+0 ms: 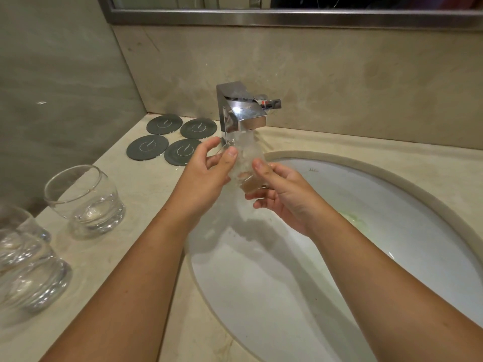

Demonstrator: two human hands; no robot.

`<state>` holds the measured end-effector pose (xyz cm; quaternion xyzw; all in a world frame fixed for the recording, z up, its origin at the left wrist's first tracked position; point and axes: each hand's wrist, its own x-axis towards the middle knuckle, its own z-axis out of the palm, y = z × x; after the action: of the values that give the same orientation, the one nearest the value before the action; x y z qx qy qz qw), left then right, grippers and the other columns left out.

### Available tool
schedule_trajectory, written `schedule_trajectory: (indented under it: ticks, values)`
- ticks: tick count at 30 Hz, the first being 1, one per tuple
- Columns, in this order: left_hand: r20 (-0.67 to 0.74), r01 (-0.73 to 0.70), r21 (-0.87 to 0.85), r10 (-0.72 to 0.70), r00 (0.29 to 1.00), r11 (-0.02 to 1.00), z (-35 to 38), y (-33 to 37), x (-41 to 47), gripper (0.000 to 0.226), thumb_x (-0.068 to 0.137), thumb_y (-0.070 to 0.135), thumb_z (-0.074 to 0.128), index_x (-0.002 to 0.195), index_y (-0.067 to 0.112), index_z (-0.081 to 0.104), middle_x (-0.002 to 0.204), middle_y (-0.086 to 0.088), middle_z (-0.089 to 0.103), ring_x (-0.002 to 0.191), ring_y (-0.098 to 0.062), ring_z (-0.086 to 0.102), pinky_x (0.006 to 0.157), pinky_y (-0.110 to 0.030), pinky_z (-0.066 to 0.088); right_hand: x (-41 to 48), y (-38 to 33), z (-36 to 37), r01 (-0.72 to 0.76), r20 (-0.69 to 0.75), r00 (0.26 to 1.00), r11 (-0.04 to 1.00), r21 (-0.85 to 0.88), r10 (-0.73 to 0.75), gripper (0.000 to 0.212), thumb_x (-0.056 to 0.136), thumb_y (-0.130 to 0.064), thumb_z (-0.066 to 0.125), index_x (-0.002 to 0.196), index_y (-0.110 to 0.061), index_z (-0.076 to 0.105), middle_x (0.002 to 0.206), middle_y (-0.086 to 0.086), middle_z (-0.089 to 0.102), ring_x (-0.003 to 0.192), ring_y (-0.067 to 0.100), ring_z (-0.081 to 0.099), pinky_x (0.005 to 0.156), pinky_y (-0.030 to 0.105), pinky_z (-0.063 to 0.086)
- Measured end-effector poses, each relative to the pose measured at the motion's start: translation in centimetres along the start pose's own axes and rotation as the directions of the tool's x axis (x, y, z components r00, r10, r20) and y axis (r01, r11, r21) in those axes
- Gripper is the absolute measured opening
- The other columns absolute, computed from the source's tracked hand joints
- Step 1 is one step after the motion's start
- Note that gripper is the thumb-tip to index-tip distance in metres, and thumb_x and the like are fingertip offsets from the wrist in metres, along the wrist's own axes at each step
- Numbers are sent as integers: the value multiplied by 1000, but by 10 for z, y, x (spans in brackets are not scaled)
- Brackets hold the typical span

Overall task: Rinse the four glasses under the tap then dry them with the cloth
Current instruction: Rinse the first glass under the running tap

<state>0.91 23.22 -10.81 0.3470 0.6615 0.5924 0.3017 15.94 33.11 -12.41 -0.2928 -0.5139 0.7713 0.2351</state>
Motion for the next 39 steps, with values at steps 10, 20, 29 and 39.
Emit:
schedule_trajectory:
  ticks: [10, 20, 29, 39]
  values:
    - [0, 1, 26, -1, 1000, 1000, 1, -3, 0, 85, 80, 57, 79, 154, 34, 46, 130, -1, 72, 116, -8, 74, 108, -41, 58, 0, 0, 5, -32, 23, 999, 999, -27, 32, 62, 100, -48, 64, 132, 6, 65, 108, 16, 77, 89, 24, 73, 69, 28, 59]
    - [-54, -23, 184, 33, 998, 983, 4, 1, -3, 78, 87, 62, 80, 153, 37, 45, 125, 12, 65, 117, -6, 69, 105, -35, 55, -1, 1, 6, 8, 33, 999, 998, -59, -6, 53, 105, -44, 59, 123, 4, 71, 105, 17, 77, 92, 25, 70, 83, 32, 58]
    - [40, 11, 131, -16, 999, 991, 5, -5, 2, 89, 79, 69, 70, 156, 34, 43, 118, 5, 80, 111, -12, 77, 112, -47, 52, 0, 3, 5, 7, 18, 1000, 1000, 13, -7, 49, 107, -47, 53, 119, -5, 75, 111, 19, 79, 96, 25, 71, 87, 34, 60]
    - [-69, -30, 226, 47, 997, 974, 6, 1, -2, 72, 95, 49, 77, 155, 33, 43, 121, 12, 69, 104, 9, 66, 85, -15, 51, 3, 4, 6, 108, -26, 994, 994, -27, -108, 36, 107, -37, 58, 132, -14, 72, 131, 14, 73, 105, 21, 67, 87, 35, 60]
